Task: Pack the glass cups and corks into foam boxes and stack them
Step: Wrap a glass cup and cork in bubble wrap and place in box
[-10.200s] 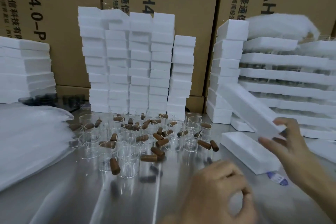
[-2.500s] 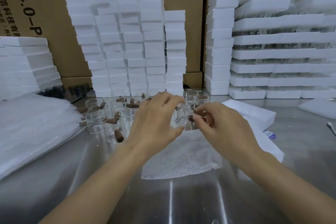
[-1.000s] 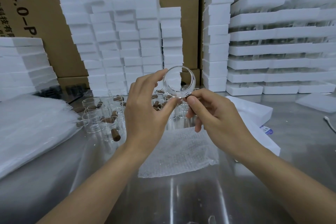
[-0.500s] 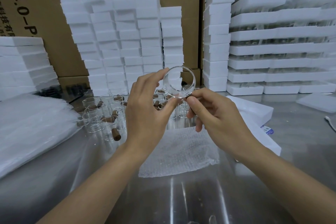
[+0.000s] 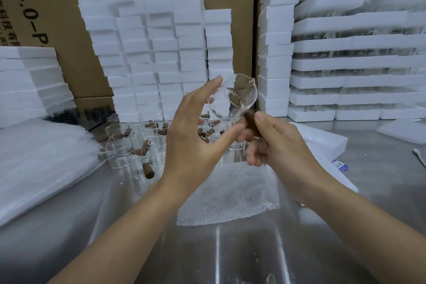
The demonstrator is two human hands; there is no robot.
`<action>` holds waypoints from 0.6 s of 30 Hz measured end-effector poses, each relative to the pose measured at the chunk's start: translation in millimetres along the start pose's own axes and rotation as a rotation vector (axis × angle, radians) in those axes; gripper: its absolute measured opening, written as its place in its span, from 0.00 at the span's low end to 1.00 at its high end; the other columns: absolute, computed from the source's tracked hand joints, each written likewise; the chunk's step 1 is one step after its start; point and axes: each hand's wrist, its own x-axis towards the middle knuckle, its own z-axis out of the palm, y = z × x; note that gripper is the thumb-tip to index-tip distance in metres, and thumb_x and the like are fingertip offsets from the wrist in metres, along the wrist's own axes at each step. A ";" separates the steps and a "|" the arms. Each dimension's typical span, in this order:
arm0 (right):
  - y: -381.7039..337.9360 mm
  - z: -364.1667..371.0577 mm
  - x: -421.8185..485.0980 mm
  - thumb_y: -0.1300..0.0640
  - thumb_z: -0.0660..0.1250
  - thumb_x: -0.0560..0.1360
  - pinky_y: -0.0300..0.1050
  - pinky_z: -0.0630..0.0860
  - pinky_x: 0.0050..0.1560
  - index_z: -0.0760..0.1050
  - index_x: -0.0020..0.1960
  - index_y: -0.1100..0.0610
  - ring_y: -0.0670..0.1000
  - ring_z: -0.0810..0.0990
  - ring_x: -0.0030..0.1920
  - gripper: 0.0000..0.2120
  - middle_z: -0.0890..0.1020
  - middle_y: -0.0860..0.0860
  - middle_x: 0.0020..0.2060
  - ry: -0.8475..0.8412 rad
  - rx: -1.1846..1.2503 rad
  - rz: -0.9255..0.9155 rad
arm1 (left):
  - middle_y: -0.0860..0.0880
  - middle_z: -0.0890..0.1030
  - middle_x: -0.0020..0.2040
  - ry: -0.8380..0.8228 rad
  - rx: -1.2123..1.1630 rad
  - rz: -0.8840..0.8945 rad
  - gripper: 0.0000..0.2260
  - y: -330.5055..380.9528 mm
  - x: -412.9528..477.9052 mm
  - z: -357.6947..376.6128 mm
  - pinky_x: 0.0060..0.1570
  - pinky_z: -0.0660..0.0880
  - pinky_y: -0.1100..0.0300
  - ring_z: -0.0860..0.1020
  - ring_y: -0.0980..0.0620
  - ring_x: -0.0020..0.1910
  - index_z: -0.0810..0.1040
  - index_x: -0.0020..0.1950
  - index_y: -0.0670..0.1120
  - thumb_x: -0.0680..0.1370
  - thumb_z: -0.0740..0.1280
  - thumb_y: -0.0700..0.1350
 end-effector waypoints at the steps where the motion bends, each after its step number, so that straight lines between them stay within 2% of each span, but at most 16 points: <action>1: 0.7 0.8 0.2 0.47 0.57 0.89 0.42 0.72 0.32 0.86 0.47 0.48 0.50 0.78 0.30 0.21 0.84 0.52 0.42 -0.028 0.059 0.043 | 0.58 0.77 0.70 0.007 -0.010 -0.013 0.36 0.9 -0.3 0.0 0.58 0.76 0.63 0.78 0.55 0.69 0.70 0.80 0.54 0.76 0.81 0.51; 4: 4.4 2.8 -0.5 0.45 0.55 0.89 0.42 0.72 0.33 0.85 0.47 0.47 0.50 0.78 0.32 0.22 0.82 0.54 0.41 -0.100 0.101 0.134 | 0.58 0.79 0.67 0.042 -0.037 -0.059 0.34 3.2 -1.1 -1.2 0.56 0.78 0.61 0.78 0.56 0.67 0.72 0.78 0.53 0.75 0.81 0.53; 9: 8.4 6.6 -1.4 0.41 0.55 0.88 0.42 0.75 0.33 0.83 0.51 0.51 0.51 0.80 0.35 0.22 0.83 0.56 0.40 -0.114 0.038 0.197 | 0.57 0.78 0.67 0.051 -0.015 -0.033 0.30 7.8 -0.5 -3.1 0.59 0.80 0.45 0.77 0.56 0.65 0.77 0.74 0.50 0.75 0.78 0.55; 13: 6.9 8.2 -1.6 0.41 0.55 0.88 0.42 0.75 0.34 0.84 0.48 0.47 0.51 0.80 0.35 0.22 0.83 0.55 0.39 -0.116 0.038 0.198 | 0.54 0.79 0.67 0.044 -0.002 -0.035 0.30 8.8 0.3 -3.3 0.58 0.80 0.44 0.78 0.55 0.65 0.78 0.74 0.47 0.75 0.77 0.56; 18: 6.3 8.6 -2.5 0.43 0.54 0.89 0.42 0.75 0.34 0.81 0.55 0.54 0.51 0.80 0.35 0.21 0.83 0.55 0.39 -0.122 0.012 0.199 | 0.54 0.78 0.68 0.029 0.008 -0.020 0.30 10.2 -0.1 -4.5 0.58 0.80 0.45 0.78 0.53 0.65 0.77 0.75 0.49 0.75 0.77 0.56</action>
